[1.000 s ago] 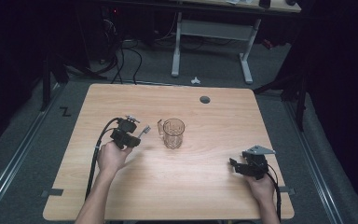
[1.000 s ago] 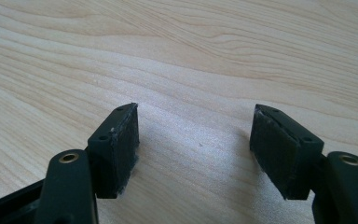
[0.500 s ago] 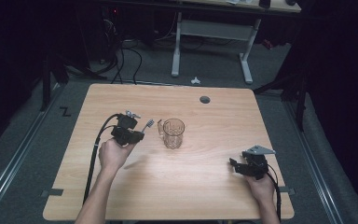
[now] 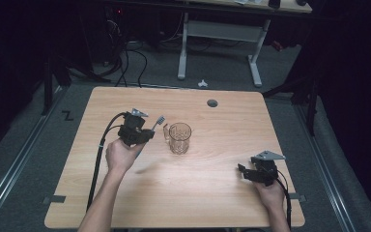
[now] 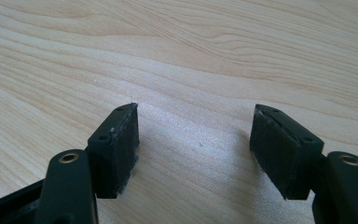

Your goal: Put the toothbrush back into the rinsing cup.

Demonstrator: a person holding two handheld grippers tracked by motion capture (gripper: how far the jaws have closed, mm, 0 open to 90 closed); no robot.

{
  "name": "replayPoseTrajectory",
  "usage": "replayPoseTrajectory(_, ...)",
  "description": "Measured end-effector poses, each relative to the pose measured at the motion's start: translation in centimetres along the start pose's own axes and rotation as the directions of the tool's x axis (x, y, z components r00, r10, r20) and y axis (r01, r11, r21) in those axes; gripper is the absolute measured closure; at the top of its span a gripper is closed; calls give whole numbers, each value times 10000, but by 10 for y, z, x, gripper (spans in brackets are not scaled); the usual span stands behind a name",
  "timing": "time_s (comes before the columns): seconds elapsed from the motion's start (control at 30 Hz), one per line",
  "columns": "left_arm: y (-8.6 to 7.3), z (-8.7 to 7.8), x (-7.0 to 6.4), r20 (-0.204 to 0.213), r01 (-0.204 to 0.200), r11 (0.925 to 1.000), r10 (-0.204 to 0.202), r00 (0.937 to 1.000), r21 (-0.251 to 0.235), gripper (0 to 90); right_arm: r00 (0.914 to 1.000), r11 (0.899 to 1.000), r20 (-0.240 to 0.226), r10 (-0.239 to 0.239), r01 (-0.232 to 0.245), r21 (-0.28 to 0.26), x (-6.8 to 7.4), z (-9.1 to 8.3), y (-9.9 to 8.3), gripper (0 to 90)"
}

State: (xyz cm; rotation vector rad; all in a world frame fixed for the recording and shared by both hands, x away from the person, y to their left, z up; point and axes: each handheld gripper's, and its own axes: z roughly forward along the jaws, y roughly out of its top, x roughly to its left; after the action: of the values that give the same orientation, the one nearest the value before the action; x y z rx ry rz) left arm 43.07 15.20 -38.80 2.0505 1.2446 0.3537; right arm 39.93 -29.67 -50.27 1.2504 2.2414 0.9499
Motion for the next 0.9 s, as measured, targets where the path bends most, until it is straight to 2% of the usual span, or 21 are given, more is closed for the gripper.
replayPoseTrajectory(0.17, 7, 5, -1, 188, 59, 9996, -54, 9998, -265, 799, 10000, 10000, -4, -5, 5, -1, 0, 0, 0, 333)
replayPoseTrajectory(0.23, 9, 5, 0, 431, 251, 9983, -229, 9988, -520, 799, 10000, 10000, -5, -4, 4, 2, 0, 0, 0, 332)
replayPoseTrajectory(0.43, 12, 3, 3, 556, 549, 9919, -487, 9973, -1150, 800, 10000, 10000, -5, -4, 4, 1, 0, 0, 0, 332)
replayPoseTrajectory(0.53, 16, 3, 2, 473, 386, 9929, -334, 9983, -1127, 800, 10000, 10000, -6, -1, 1, -1, 0, 0, 0, 333)
replayPoseTrajectory(0.67, 22, 2, -1, 447, 215, 9907, -156, 9989, -1343, 800, 10000, 10000, -3, -7, 7, 0, 0, 0, 0, 333)
replayPoseTrajectory(0.9, 27, 3, -4, 575, 235, 9854, -140, 9982, -1685, 801, 10000, 10000, -5, -3, 3, 0, 0, 0, 0, 333)
